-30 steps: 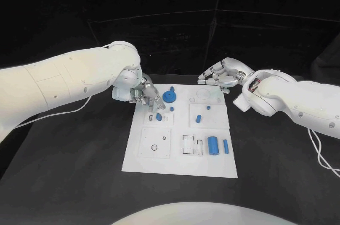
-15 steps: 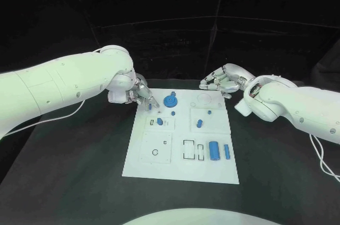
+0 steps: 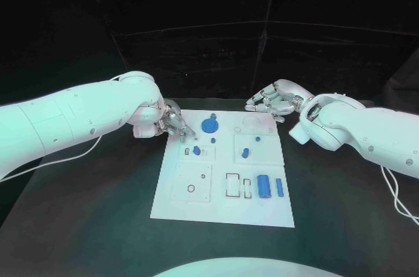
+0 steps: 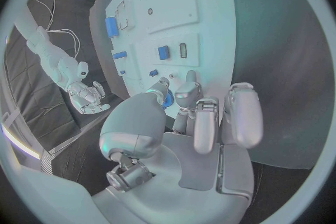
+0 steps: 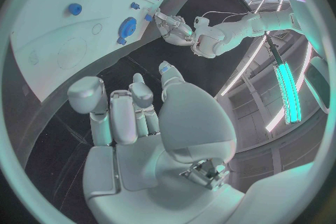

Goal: Assemble the parts on the task board

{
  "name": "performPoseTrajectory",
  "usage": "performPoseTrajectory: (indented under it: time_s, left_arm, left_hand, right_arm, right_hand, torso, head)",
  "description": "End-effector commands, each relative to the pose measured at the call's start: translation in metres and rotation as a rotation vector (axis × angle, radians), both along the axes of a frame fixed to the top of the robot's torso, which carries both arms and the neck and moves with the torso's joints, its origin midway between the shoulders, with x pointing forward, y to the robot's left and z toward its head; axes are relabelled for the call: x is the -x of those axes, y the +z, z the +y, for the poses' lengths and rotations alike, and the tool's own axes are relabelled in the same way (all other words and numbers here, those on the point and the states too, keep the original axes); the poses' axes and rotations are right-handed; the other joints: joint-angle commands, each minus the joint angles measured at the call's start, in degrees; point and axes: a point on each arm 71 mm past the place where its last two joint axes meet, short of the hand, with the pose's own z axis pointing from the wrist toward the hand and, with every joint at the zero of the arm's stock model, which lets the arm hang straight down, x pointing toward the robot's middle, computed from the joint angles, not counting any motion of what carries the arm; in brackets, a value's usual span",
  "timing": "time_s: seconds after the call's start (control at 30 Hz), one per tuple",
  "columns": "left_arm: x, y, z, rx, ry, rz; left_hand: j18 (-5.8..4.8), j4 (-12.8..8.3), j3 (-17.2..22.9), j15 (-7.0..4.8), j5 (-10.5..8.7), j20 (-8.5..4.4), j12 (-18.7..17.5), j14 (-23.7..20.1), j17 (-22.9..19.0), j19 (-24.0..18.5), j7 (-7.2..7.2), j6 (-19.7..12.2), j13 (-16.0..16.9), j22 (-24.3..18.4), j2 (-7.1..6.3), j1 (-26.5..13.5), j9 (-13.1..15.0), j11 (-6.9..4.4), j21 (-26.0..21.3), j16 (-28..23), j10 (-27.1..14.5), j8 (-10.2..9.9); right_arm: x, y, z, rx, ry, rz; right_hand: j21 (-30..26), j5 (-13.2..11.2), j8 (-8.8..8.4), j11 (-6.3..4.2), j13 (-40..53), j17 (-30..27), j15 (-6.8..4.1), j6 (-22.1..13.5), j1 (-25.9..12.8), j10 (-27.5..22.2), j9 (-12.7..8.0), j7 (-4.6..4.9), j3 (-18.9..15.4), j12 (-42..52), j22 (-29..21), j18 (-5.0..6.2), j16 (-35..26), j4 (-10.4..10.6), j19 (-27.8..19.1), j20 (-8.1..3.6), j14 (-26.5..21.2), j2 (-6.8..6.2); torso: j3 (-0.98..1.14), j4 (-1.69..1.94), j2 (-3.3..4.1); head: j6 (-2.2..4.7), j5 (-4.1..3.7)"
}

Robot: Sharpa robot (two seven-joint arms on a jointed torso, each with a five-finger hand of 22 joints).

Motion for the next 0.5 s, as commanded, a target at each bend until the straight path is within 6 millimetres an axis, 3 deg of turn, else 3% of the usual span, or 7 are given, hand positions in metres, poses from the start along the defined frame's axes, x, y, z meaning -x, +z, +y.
performPoseTrajectory:
  time_s: [0.03, 0.23, 0.33, 0.37, 0.4, 0.43, 0.5]
  left_arm:
    - [0.003, 0.002, -0.004, 0.102, 0.002, -0.054]
    - [0.016, -0.001, 0.0, 0.147, 0.004, -0.061]
    - [0.022, -0.002, 0.002, 0.159, 0.0, -0.06]
    - [0.025, -0.002, 0.002, 0.163, -0.003, -0.058]
    - [0.027, -0.003, 0.003, 0.164, -0.004, -0.056]
    - [0.028, -0.003, 0.003, 0.165, -0.006, -0.054]
    - [0.03, -0.004, 0.003, 0.166, -0.008, -0.051]
  left_hand:
    - [0.11, 0.6, -0.5, 0.33, 0.17, 0.62, 0.6, 6.0, 15.1, 0.9, 0.29, 0.6, 0.2, 0.3, 1.16, 0.5, -1.8, 0.33, 0.5, 0.2, 0.4, -1.2]
    - [0.06, 0.5, 1.3, 0.49, 0.15, 0.71, 1.1, 6.0, 15.1, 1.0, 0.57, 1.8, 0.3, 0.6, 4.88, 3.0, -4.8, 0.46, 0.8, 0.2, 0.6, -3.1]
    - [0.06, -4.4, 7.6, 0.15, 0.58, 0.56, 1.2, 6.0, 15.1, 1.1, 0.27, 1.5, 0.4, 0.7, 6.78, 8.8, -6.3, 0.12, 0.9, 0.2, 0.4, -4.3]
    - [-0.03, -8.1, 15.5, 0.34, 1.45, 0.55, 1.0, 6.0, 15.1, 1.1, 1.29, 3.0, 0.3, 0.8, 4.9, 9.3, -8.2, 0.81, 0.9, 0.2, -0.2, -5.3]
    - [-0.02, -9.7, 21.1, 0.56, 1.84, 0.63, 1.0, 6.0, 15.1, 1.1, 1.72, 3.9, 0.1, 0.8, 2.96, 7.8, -9.8, 1.12, 0.9, 0.2, -0.3, -6.1]
    - [0.06, -10.4, 25.9, 0.51, 2.23, 0.78, 1.1, 6.0, 15.1, 1.1, 1.53, 4.4, 0.0, 0.8, 1.59, 6.3, -10.9, 0.85, 0.9, 0.2, -0.1, -6.7]
    - [0.06, -10.8, 31.5, 0.96, 2.18, 0.94, 1.2, 6.0, 15.1, 1.1, 1.24, 5.2, -0.2, 0.9, -0.13, 4.0, -12.2, 0.79, 0.9, 0.2, 0.0, -7.1]
  right_arm:
    - [0.0, 0.001, 0.0, -0.003, 0.008, -0.001]
    - [0.0, 0.001, 0.0, -0.003, 0.007, -0.001]
    - [-0.001, 0.001, -0.001, -0.002, 0.007, 0.0]
    - [-0.001, 0.001, -0.001, -0.002, 0.007, 0.0]
    - [-0.001, 0.001, -0.001, -0.002, 0.007, 0.0]
    - [-0.001, 0.0, -0.001, -0.002, 0.006, 0.0]
    - [-0.001, 0.0, -0.001, -0.002, 0.007, 0.0]
  right_hand:
    - [-0.2, 0.2, 0.3, -0.14, 0.0, 0.0, -0.24, 0.2, 0.4, -0.3, 0.0, -0.19, -0.4, 0.2, 0.0, 1.06, -0.3, 0.0, -0.2, -0.38, 2.1, 0.21]
    - [-0.2, 0.2, 0.3, -0.14, 0.0, 0.0, -0.24, 0.2, 0.4, -0.3, 0.0, -0.19, -0.4, 0.2, 0.0, 1.06, -0.3, 0.0, -0.2, -0.38, 2.1, 0.21]
    - [-0.2, 0.2, 0.31, -0.14, 0.1, 0.0, -0.24, 0.2, 0.5, -0.3, 0.0, -0.19, -0.4, 0.3, 0.0, 1.05, -0.3, 0.0, -0.2, -0.39, 2.2, 0.28]
    - [-0.2, 0.2, 0.32, -0.14, 0.1, 0.0, -0.25, 0.2, 0.5, -0.3, 0.0, -0.19, -0.4, 0.3, 0.0, 1.05, -0.3, 0.0, -0.2, -0.39, 2.2, 0.32]
    - [-0.2, 0.2, 0.32, -0.14, 0.1, 0.0, -0.25, 0.2, 0.5, -0.3, 0.0, -0.19, -0.4, 0.3, 0.0, 1.05, -0.3, 0.0, -0.2, -0.39, 2.2, 0.32]
    - [-0.2, 0.2, 0.32, -0.14, 0.1, 0.0, -0.25, 0.2, 0.5, -0.3, 0.0, -0.19, -0.4, 0.3, 0.0, 1.05, -0.3, 0.0, -0.2, -0.39, 2.2, 0.32]
    - [-0.2, 0.2, 0.32, -0.15, 0.1, 0.0, -0.25, 0.2, 0.5, -0.3, 0.0, -0.19, -0.4, 0.3, 0.0, 1.05, -0.3, 0.1, -0.2, -0.39, 2.2, 0.35]
  torso:
    - [0.01, 0.04, -0.03]
    - [-0.02, 0.1, -0.03]
    - [-0.05, 0.12, -0.04]
    - [-0.03, 0.12, -0.03]
    - [-0.02, 0.1, -0.02]
    - [0.01, 0.07, -0.01]
    - [0.0, 0.04, -0.02]
  head:
    - [-0.05, -0.07]
    - [-0.11, -0.14]
    - [-0.13, -0.16]
    - [-0.1, -0.1]
    - [-0.14, -0.06]
    - [-0.15, -0.04]
    - [-0.16, 0.0]
